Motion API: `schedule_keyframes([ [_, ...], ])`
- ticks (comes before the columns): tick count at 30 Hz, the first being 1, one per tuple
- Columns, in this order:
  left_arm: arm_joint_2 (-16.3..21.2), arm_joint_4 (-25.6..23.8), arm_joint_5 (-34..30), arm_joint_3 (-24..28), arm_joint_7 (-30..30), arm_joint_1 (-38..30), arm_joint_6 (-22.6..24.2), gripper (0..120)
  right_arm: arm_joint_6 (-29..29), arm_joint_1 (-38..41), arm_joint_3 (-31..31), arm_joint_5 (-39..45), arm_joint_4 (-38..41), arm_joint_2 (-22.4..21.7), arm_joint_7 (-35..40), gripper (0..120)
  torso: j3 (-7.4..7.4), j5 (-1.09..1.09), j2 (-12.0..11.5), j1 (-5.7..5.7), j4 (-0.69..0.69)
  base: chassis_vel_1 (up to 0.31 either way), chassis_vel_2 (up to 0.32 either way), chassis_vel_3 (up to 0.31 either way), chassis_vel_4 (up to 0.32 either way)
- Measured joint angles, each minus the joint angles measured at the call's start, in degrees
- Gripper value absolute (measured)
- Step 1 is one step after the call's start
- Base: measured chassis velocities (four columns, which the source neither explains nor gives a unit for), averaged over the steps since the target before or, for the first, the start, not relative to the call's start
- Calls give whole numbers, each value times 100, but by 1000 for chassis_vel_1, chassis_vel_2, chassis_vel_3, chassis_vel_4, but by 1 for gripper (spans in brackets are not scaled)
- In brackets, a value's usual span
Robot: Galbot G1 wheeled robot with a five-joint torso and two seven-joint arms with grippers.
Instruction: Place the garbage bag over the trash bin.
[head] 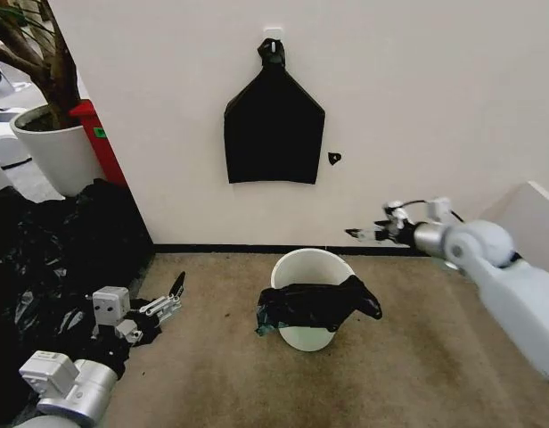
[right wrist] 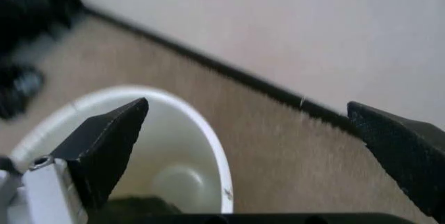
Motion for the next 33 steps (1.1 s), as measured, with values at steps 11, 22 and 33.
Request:
schedule_keyframes([
  [11,-8,65,10,-11,-32,-45,-35,100,12,2021,-2661,543,-1314,261,-59,100,-1,2,0,0,1,0,0,0,0],
  [22,91,184,-119,117,-30,-246,-22,100,15,3283,-4826,574,-2512,853,-616,100,-1,1,0,0,-1,0,0,0,0],
  [33,118,179,-213,148,-30,-303,73,100,20,3330,-5205,-331,-3116,1402,-1208,100,-1,-1,0,0,-1,0,0,0,0],
])
